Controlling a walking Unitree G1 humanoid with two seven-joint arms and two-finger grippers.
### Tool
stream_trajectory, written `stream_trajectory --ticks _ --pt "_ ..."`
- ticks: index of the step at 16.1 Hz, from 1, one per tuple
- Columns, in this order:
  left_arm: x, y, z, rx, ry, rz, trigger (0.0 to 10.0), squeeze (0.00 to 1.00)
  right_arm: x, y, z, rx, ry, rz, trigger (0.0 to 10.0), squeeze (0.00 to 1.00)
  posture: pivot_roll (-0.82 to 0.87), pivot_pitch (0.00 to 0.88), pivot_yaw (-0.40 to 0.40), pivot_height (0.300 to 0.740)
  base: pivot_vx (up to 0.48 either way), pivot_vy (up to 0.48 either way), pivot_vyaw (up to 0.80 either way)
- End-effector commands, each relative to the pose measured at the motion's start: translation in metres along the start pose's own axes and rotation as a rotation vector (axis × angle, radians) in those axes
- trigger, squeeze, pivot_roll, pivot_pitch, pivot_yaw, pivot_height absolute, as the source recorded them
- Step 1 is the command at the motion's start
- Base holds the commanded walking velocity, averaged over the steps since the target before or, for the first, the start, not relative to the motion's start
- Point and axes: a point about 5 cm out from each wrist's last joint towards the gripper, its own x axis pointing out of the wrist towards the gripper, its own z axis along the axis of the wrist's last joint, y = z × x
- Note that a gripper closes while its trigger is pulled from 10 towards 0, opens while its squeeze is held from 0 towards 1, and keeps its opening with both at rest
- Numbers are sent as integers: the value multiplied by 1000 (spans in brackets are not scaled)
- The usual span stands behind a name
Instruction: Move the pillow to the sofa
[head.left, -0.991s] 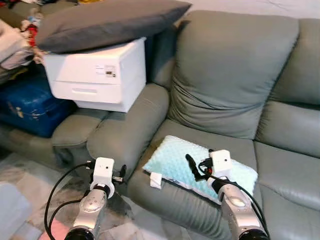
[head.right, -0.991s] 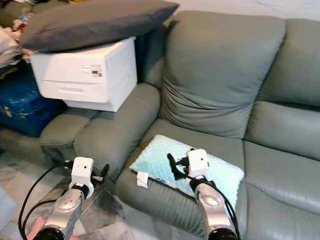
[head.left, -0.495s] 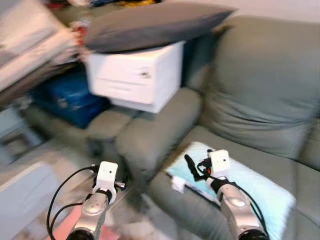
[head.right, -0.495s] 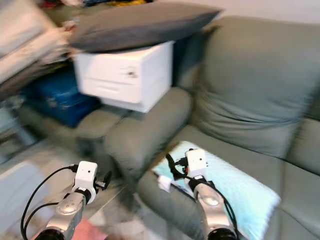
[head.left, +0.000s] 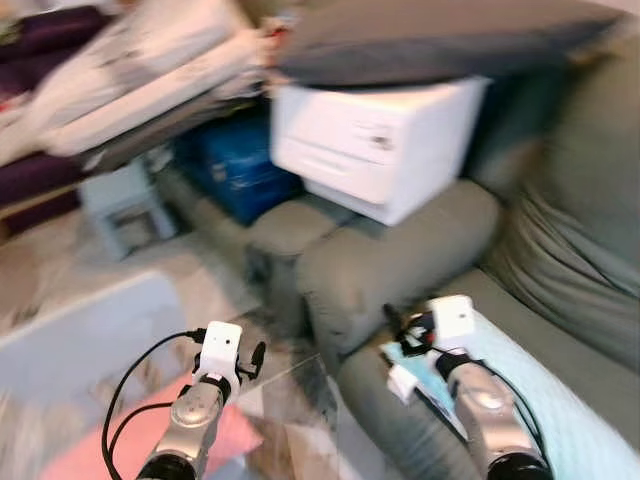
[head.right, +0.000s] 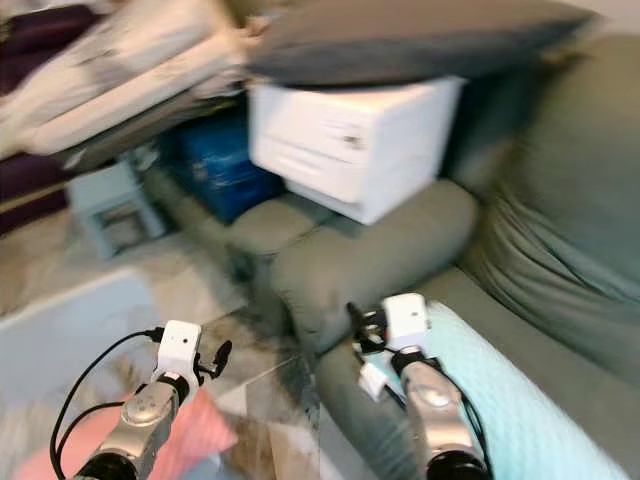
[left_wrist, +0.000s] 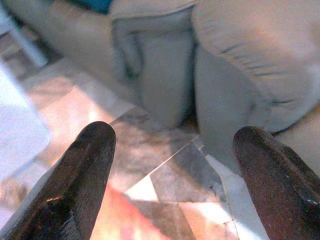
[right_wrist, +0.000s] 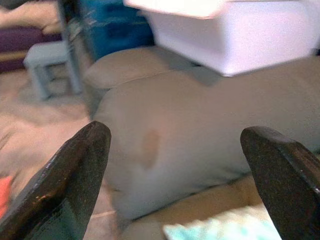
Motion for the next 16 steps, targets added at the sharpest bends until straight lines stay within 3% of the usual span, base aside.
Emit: stream_trajectory --ticks 1,16 --pt "-4 12 -5 9 19 37 10000 0 6 14 3 10 -12 43 10000 0 -113 0 54 740 0 0 800" --pt "-7 23 -5 -12 -6 91 10000 0 5 18 2 6 -12 54 10000 0 -111 7 54 740 0 0 800"
